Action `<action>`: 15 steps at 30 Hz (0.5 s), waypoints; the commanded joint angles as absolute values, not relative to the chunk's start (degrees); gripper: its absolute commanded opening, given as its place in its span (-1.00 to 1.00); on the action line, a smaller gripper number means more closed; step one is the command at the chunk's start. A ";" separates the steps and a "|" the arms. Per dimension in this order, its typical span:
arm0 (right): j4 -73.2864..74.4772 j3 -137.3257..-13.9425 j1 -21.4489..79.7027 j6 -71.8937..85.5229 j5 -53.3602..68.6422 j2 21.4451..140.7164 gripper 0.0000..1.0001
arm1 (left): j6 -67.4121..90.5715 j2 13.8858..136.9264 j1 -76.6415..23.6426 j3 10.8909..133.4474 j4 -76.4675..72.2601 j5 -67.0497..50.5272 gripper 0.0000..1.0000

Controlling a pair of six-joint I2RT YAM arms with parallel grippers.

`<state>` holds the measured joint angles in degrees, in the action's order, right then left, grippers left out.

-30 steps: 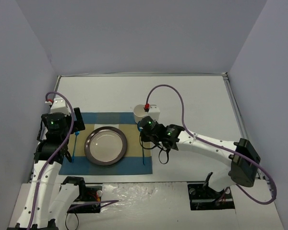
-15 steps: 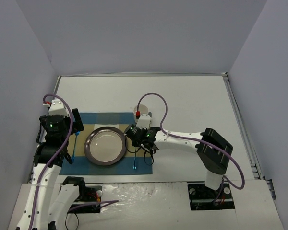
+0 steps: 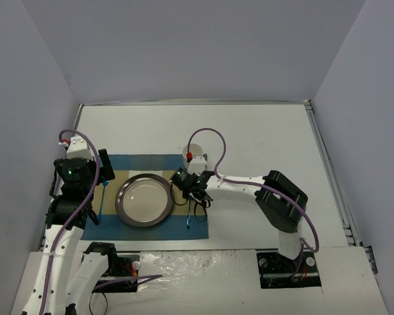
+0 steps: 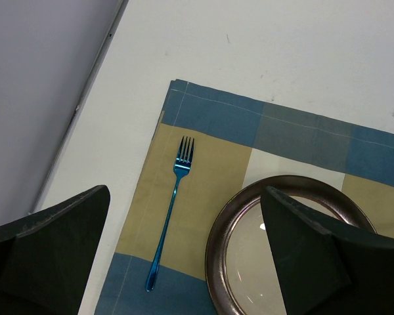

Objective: Set the dinner table for one person

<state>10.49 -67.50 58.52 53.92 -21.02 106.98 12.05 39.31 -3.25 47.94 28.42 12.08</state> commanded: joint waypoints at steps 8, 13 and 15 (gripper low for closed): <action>11.43 -71.36 57.19 50.83 -21.27 108.93 -1.00 | 11.90 39.55 -2.76 48.34 25.31 12.13 0.94; 11.43 -71.58 56.87 50.64 -21.32 109.27 -1.00 | 11.74 39.64 -2.73 48.30 25.28 11.95 0.94; 11.39 -71.63 56.87 50.54 -21.11 109.46 -0.96 | 11.73 39.64 -2.72 48.25 25.23 11.99 0.94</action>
